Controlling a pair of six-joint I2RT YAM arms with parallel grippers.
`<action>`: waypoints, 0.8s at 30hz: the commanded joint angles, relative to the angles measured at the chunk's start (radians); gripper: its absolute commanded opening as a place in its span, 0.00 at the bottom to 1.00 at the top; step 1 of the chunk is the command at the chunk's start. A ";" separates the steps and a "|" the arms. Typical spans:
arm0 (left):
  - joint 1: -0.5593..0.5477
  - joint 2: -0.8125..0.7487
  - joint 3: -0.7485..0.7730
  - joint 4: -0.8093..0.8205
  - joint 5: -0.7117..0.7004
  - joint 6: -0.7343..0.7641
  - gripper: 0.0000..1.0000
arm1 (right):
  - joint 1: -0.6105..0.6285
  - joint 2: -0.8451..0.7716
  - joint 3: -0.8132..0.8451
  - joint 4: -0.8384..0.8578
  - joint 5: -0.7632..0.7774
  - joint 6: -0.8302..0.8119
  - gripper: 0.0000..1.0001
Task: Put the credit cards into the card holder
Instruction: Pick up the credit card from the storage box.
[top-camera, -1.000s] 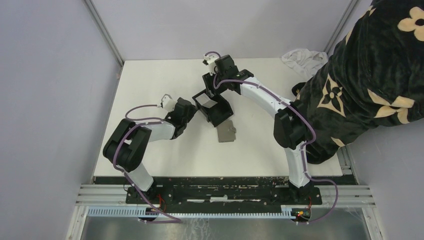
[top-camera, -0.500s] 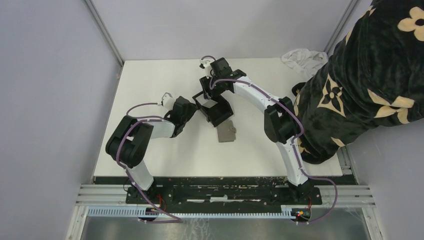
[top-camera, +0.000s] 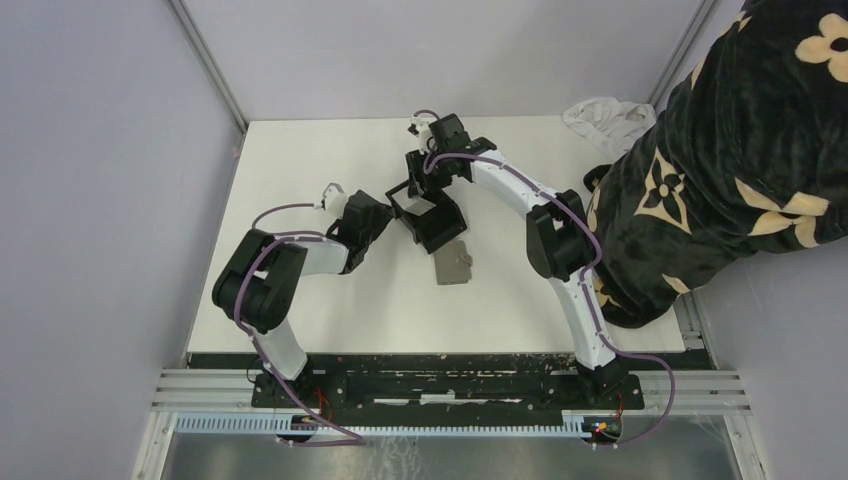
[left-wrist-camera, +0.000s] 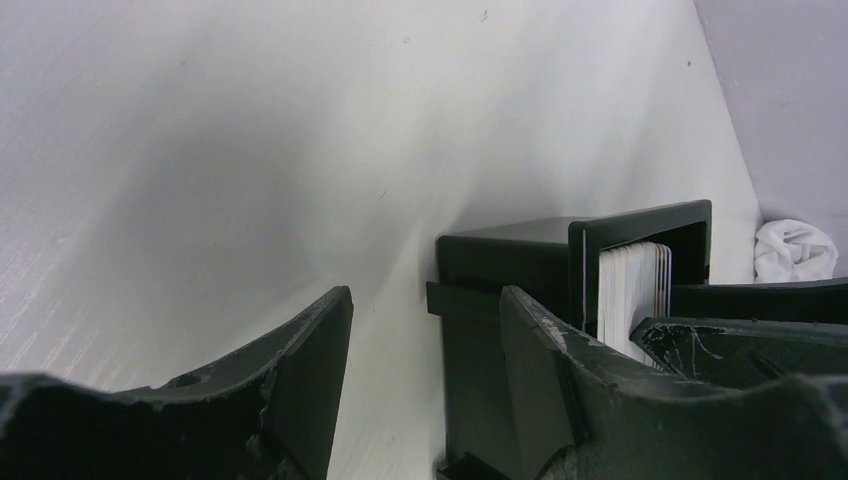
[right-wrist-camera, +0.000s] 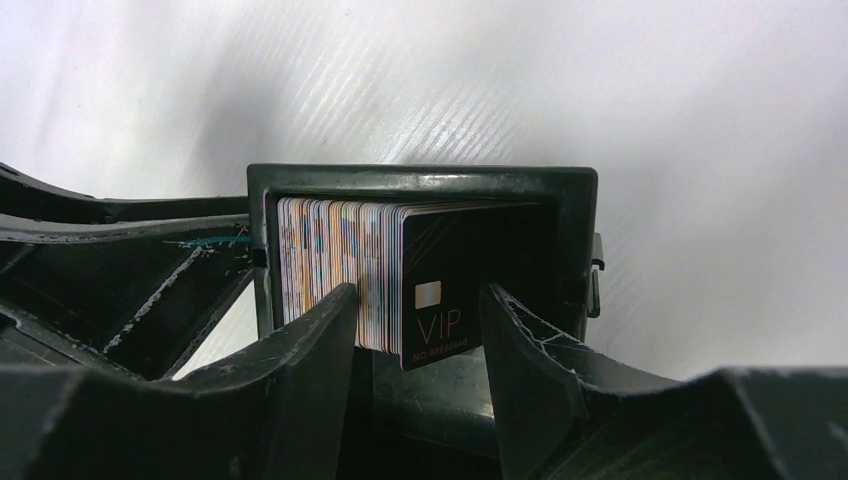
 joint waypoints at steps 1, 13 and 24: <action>0.005 0.006 0.022 0.068 0.020 0.052 0.63 | -0.013 0.019 0.046 0.030 -0.060 0.047 0.53; 0.006 0.015 0.027 0.075 0.032 0.063 0.62 | -0.016 -0.030 -0.024 0.103 -0.175 0.135 0.43; 0.007 0.024 0.024 0.088 0.053 0.058 0.60 | -0.013 -0.065 -0.036 0.086 -0.161 0.133 0.35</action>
